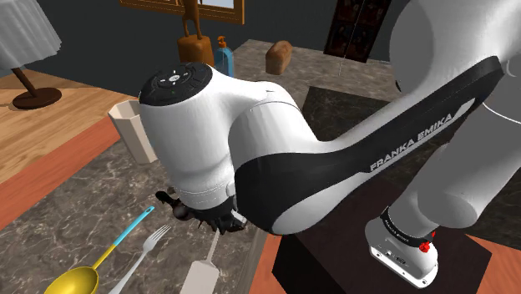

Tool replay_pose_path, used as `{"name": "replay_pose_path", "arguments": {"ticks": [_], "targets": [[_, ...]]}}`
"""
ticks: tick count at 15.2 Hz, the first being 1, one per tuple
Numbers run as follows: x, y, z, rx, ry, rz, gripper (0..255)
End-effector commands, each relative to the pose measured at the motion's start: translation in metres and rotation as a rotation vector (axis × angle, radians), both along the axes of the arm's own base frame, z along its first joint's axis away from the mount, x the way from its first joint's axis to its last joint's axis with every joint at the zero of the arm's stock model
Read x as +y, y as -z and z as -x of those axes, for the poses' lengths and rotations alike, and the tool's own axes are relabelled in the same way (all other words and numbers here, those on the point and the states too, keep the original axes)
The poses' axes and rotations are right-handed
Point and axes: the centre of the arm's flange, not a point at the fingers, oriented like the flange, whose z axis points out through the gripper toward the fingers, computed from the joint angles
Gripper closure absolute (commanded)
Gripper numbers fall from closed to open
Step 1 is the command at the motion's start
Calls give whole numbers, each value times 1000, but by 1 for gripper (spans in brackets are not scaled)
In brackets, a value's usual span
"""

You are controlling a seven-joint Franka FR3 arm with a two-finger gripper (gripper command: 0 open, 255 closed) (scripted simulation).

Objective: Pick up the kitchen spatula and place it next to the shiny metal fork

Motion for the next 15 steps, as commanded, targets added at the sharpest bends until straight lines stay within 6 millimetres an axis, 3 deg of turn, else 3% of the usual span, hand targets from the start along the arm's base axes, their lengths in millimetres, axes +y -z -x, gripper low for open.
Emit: {"name": "replay_pose_path", "arguments": {"ticks": [1,7,15], "targets": [[21,-1,14,-1,3,0,255],[86,-1,58,-1,3,0,255],[86,42,58,-1,3,0,255]]}}
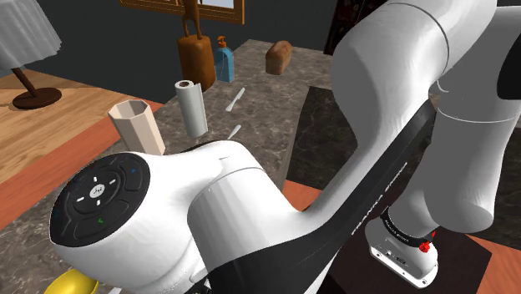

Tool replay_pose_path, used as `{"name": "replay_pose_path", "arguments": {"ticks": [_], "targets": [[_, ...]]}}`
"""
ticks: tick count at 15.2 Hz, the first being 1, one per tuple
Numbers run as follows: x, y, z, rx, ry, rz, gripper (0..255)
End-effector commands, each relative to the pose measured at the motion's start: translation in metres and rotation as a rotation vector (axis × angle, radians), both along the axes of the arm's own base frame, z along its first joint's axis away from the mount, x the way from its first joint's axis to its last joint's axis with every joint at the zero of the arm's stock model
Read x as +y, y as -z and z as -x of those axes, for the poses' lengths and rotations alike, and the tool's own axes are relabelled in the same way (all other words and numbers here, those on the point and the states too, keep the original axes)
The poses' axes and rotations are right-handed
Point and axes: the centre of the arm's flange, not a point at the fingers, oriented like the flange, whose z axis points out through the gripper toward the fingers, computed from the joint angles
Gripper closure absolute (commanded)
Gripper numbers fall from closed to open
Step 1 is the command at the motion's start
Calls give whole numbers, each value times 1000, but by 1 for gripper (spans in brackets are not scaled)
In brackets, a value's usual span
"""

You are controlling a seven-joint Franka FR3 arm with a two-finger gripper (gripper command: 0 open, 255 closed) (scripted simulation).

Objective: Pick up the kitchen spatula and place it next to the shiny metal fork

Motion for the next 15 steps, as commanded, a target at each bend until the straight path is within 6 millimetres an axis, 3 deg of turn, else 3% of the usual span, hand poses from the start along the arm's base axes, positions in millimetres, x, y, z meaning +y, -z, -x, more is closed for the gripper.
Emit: {"name": "replay_pose_path", "arguments": {"ticks": [1,8,15], "targets": [[1,11,0,0,0,0,255],[1,50,0,0,0,0,255],[1,50,0,0,0,0,255]]}}
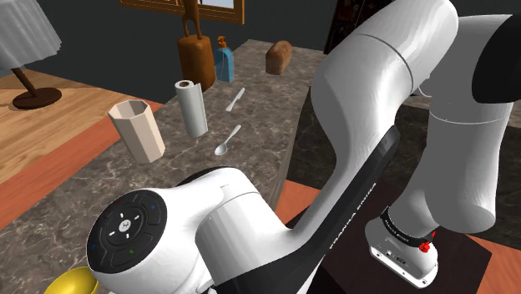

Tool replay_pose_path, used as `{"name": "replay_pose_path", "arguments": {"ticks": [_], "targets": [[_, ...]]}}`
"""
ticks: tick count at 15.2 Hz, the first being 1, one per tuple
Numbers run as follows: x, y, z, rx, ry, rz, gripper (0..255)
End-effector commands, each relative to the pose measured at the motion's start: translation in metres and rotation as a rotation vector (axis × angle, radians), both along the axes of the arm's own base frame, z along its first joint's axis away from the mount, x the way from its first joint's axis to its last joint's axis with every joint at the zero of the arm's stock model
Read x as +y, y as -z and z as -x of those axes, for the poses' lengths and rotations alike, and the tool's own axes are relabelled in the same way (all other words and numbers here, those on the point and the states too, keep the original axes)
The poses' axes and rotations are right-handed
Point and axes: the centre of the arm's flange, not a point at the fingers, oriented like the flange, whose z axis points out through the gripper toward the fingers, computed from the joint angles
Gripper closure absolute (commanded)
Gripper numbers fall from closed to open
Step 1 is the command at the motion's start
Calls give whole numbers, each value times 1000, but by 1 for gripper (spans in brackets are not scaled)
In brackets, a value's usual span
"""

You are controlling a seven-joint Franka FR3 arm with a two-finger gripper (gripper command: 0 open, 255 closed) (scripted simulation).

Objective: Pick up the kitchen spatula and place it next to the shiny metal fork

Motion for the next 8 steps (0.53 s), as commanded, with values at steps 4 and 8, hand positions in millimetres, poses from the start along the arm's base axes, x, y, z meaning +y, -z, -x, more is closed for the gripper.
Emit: {"name": "replay_pose_path", "arguments": {"ticks": [4,8], "targets": [[0,0,0,0,0,0,0],[1,-13,0,0,0,0,0]]}}
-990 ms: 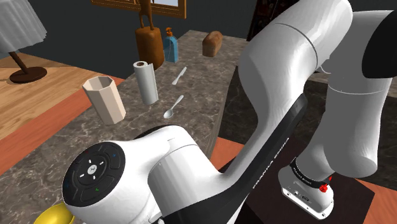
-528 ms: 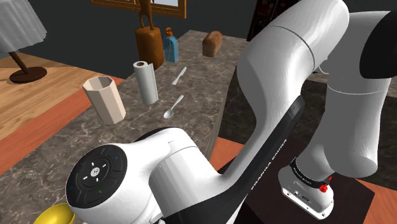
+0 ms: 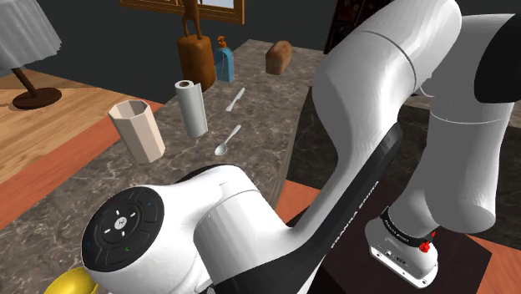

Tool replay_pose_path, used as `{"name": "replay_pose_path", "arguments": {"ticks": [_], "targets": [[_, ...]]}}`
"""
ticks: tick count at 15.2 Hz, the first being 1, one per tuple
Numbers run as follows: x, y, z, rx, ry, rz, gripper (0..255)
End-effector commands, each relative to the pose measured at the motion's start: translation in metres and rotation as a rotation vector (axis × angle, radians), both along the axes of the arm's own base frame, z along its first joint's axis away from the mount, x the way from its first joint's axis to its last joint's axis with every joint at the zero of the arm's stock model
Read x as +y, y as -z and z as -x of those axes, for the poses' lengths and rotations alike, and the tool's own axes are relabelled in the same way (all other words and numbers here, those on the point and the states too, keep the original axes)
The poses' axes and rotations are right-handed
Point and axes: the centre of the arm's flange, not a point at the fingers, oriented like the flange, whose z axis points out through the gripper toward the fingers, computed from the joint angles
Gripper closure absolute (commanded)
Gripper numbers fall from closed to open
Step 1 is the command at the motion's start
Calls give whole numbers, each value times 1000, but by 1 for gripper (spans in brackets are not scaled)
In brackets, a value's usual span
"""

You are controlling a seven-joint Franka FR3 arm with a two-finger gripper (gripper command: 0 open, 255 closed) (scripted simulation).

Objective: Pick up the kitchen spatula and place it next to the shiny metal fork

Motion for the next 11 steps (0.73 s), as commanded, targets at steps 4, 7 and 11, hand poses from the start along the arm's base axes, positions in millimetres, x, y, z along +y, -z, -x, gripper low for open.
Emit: {"name": "replay_pose_path", "arguments": {"ticks": [4,7,11], "targets": [[2,-44,2,0,0,0,0],[2,-44,2,0,0,0,0],[2,-44,2,0,0,0,0]]}}
